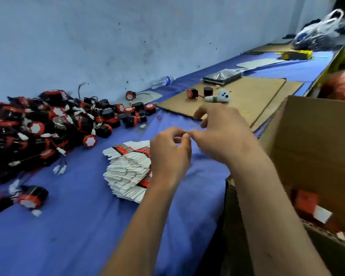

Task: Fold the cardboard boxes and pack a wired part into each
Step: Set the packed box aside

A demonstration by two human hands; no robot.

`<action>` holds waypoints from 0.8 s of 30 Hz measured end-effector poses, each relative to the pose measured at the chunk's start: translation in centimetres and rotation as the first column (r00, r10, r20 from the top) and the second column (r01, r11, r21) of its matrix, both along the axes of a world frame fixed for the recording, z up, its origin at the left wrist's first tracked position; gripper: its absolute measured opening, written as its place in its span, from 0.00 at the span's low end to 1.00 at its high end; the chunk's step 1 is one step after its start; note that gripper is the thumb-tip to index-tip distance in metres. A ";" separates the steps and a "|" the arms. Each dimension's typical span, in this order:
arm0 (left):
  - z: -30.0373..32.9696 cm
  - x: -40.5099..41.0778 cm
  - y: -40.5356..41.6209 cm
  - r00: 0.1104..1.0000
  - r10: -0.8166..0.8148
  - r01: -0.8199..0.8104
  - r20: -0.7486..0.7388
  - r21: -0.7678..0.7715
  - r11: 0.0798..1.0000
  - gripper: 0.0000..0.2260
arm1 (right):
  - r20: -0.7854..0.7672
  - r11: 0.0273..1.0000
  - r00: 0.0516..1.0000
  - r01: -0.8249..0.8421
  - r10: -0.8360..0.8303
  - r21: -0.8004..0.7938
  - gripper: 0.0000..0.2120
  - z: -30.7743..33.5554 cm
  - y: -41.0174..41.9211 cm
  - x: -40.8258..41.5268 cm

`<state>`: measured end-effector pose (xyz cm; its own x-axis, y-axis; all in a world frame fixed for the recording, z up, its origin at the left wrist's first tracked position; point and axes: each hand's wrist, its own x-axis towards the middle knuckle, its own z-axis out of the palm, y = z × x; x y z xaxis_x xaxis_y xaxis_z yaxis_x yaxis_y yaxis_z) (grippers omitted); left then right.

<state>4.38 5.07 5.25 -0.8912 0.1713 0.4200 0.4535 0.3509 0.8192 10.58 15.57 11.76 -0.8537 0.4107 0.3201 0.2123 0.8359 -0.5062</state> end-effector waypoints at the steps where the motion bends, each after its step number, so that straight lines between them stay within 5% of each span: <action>1: -0.9 -1.1 -2.1 0.993 0.109 -0.109 0.054 0.001 0.994 0.06 | 0.033 0.997 0.997 -0.072 0.073 -0.018 0.12 -1.0 -2.1 -2.3; 4: -3.8 -3.6 -8.3 0.900 0.422 -0.407 0.109 -0.138 0.903 0.09 | 0.189 0.966 0.948 -0.256 0.257 -0.032 0.12 -4.7 -7.5 -9.5; 8: -7.0 -5.7 -13.4 0.826 0.552 -0.492 0.114 -0.333 0.805 0.14 | 0.234 0.913 0.897 -0.401 0.375 0.075 0.19 -7.5 -11.7 -17.3; 12: -8.7 -6.5 -14.4 0.764 0.559 -0.550 0.323 -0.126 0.825 0.09 | 0.451 0.787 0.776 -0.575 0.440 0.223 0.33 -9.5 -14.5 -21.3; 16: -9.5 -7.3 -15.0 0.737 0.539 -0.600 0.408 0.030 0.799 0.04 | 0.476 0.730 0.742 -0.632 0.473 0.259 0.15 -11.1 -16.3 -22.5; 19: -9.0 -7.8 -15.9 0.728 0.548 -0.644 0.413 0.136 0.753 0.06 | 0.382 0.712 0.784 -0.612 0.489 0.345 0.11 -9.5 -16.6 -21.8; 22: -7.2 -8.0 -18.0 0.796 0.163 -0.549 0.583 0.581 0.600 0.12 | 0.080 0.695 0.765 -0.619 0.639 0.367 0.13 -8.5 -17.6 -19.0; 24: -6.5 -7.4 -21.1 0.839 -0.152 -0.422 0.522 0.802 0.423 0.14 | -0.013 0.559 0.572 -0.797 0.820 0.231 0.17 -8.6 -19.7 -16.3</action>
